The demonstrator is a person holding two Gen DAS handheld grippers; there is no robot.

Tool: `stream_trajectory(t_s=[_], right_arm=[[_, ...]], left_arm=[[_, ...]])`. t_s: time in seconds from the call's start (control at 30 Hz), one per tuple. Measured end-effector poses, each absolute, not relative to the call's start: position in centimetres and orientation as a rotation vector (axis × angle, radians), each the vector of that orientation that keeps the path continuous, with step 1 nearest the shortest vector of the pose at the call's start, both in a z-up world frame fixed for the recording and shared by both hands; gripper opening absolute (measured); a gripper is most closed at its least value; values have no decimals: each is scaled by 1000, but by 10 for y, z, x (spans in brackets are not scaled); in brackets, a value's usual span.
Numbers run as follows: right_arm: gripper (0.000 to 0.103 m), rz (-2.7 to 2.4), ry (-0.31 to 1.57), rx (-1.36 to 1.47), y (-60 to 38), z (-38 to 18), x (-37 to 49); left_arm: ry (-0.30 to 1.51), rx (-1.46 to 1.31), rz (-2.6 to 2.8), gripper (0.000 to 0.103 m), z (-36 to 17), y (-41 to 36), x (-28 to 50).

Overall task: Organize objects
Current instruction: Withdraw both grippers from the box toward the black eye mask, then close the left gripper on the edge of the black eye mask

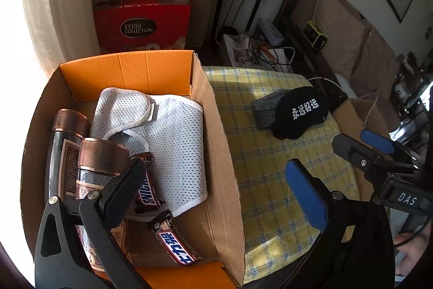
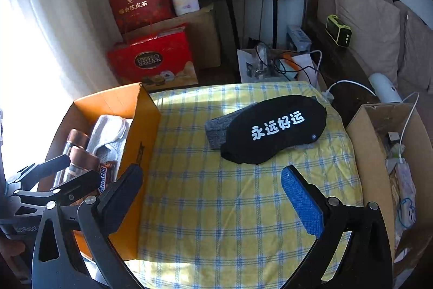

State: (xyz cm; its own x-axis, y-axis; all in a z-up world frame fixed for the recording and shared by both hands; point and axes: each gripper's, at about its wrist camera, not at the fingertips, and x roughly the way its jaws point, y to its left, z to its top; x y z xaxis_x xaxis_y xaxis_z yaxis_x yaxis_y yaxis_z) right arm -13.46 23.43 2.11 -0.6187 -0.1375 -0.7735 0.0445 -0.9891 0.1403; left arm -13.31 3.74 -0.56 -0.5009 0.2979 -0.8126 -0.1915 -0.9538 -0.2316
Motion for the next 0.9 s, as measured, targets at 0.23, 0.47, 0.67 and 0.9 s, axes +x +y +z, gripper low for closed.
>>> stream_trajectory(t_s=[0.23,0.47,0.67,0.9], right_arm=[[103,-2778,-192,1344,279,14,-150],[100,-2795,-249,1387,323,8,-172],[95,-2785,-288,1402,352,-2,-198],[82,-2775,-274,1490,377,-30,-231]], left_arm=[[-165,-1378,2456,103,-8,76,-148],[-84,-1360,2424,103,-6,121,-170],[-87,-1439,2368,95,-26,151,-195],[-100,-1522,2309,83,-55,175,-214]])
